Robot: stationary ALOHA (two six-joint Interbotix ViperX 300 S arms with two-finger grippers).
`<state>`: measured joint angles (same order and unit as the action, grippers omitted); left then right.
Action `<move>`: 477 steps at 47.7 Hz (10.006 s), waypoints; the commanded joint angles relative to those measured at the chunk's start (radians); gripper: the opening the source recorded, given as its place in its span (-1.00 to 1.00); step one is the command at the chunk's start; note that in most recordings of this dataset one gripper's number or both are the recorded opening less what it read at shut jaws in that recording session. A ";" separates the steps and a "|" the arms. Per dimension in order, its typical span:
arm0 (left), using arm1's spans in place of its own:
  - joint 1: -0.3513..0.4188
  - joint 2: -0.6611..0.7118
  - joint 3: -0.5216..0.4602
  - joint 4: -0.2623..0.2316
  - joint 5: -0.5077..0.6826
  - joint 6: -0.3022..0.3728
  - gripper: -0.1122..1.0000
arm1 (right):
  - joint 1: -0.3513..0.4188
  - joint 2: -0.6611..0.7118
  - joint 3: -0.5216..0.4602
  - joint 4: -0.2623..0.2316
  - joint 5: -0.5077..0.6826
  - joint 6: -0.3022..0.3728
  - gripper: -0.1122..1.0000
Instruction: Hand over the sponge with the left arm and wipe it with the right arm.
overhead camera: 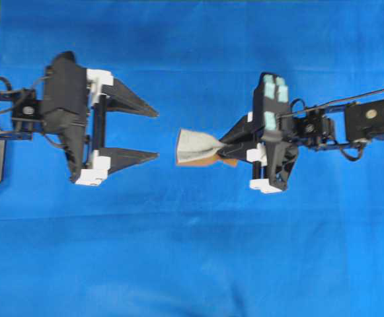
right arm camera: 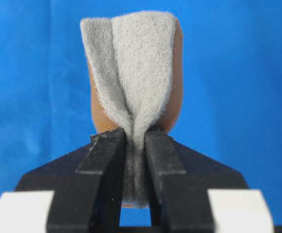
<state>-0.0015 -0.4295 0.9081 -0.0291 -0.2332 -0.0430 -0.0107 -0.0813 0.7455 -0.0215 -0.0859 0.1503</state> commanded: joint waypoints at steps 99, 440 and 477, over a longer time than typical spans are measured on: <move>-0.003 -0.092 0.041 0.003 -0.025 0.048 0.73 | 0.094 0.241 0.002 -0.052 -0.091 0.037 -0.49; -0.003 -0.884 0.408 0.003 0.313 0.104 0.70 | -0.052 -1.109 0.512 -0.210 0.318 0.152 0.51; -0.002 -0.888 0.405 0.003 0.316 0.104 0.70 | -0.052 -1.109 0.511 -0.212 0.318 0.152 0.51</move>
<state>-0.0031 -1.3254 1.3376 -0.0245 0.0890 0.0629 -0.0644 -1.1950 1.2717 -0.2347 0.2378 0.3007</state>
